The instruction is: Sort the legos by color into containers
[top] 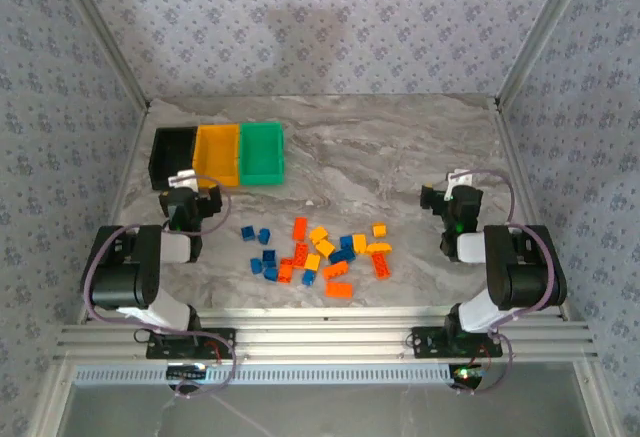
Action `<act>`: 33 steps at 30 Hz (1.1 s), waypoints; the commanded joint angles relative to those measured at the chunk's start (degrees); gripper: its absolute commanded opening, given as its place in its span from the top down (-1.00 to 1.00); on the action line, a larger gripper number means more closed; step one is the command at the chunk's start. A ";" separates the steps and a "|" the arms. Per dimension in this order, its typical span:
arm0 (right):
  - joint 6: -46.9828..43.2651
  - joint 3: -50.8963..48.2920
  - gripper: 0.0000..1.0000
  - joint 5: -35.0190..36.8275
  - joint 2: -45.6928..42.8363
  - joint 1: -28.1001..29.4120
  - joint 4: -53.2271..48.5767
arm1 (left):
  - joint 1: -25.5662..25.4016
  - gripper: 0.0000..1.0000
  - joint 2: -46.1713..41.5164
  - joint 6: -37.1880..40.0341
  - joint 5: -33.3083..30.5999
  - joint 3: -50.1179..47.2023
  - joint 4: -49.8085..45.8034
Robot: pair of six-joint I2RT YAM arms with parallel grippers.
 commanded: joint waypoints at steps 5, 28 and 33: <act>-0.19 0.93 -1.00 -0.06 -0.40 0.05 0.42 | 0.29 -0.99 -0.49 -0.42 0.84 1.46 0.92; 0.00 0.91 -1.00 -1.06 -0.47 -0.34 0.33 | 0.29 -0.99 -0.49 -0.39 0.83 1.46 0.93; 0.08 0.91 -1.00 -1.34 -0.49 -0.51 0.32 | 0.29 -0.99 -0.51 -0.39 0.80 1.47 0.91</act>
